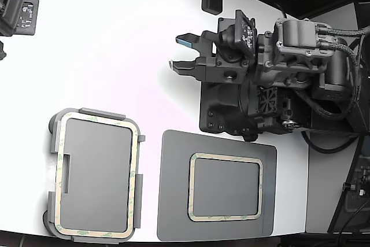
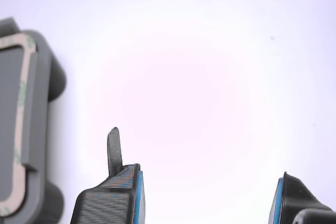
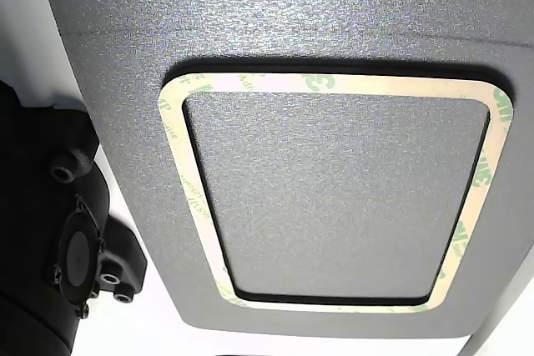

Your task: Grab top frame and put it into gray box.

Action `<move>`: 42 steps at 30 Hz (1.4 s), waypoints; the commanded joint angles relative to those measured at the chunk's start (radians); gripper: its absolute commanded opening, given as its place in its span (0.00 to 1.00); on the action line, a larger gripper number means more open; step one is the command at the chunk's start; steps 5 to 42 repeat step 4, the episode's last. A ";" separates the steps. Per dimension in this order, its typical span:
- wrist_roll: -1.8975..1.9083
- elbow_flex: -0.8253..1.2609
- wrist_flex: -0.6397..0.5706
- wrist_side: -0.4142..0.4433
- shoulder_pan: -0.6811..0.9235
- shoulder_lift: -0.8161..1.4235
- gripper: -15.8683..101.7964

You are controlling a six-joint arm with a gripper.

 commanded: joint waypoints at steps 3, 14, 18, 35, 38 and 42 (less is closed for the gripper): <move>0.000 -0.021 -0.008 0.002 -0.008 0.023 0.98; 0.000 -0.021 -0.008 0.002 -0.008 0.023 0.98; 0.000 -0.021 -0.008 0.002 -0.008 0.023 0.98; 0.000 -0.021 -0.008 0.002 -0.008 0.023 0.98; 0.000 -0.021 -0.008 0.002 -0.008 0.023 0.98; 0.000 -0.021 -0.008 0.002 -0.008 0.023 0.98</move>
